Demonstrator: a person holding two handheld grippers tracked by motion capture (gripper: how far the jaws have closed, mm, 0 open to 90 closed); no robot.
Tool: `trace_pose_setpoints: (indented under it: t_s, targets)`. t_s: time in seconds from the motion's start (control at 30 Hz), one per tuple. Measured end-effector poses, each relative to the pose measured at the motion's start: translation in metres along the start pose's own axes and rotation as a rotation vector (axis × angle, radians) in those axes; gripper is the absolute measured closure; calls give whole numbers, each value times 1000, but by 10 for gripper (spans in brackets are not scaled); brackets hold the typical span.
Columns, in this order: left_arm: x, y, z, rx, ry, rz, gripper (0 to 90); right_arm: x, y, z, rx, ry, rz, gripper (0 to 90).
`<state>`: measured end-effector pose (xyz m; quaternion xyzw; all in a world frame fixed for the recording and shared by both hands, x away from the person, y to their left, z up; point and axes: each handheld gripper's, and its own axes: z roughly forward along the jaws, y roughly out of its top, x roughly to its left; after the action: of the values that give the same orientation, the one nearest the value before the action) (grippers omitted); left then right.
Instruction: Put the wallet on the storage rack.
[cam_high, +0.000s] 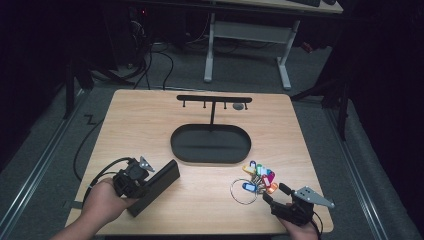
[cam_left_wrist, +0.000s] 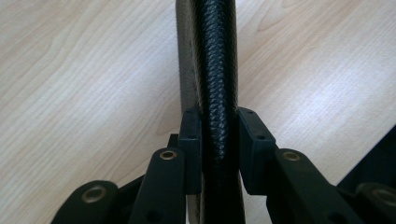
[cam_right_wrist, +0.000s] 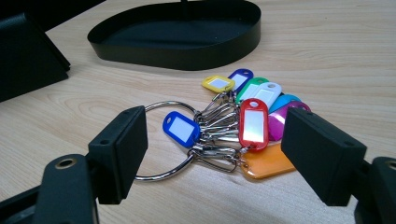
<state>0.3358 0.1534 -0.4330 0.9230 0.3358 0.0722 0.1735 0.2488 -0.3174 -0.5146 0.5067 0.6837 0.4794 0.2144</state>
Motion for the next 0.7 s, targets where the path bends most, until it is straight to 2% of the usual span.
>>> trace_pose_setpoints:
  t_s: [0.27, 0.43, 0.6, 0.7]
  targets:
    - [3, -2, 0, -27, 15, 16, 749, -2, -2, -3, 1, -11, 5, 232]
    - [-2, 5, -13, -56, 9, 80, 751, -3, -3, -5, 1, -6, 8, 231]
    - [-7, 20, -28, -72, 47, 147, 750, -3, -5, -7, 9, -11, 1, 231]
    - [-7, 30, -31, -64, 58, 174, 750, -3, -7, -9, 20, -18, 5, 229]
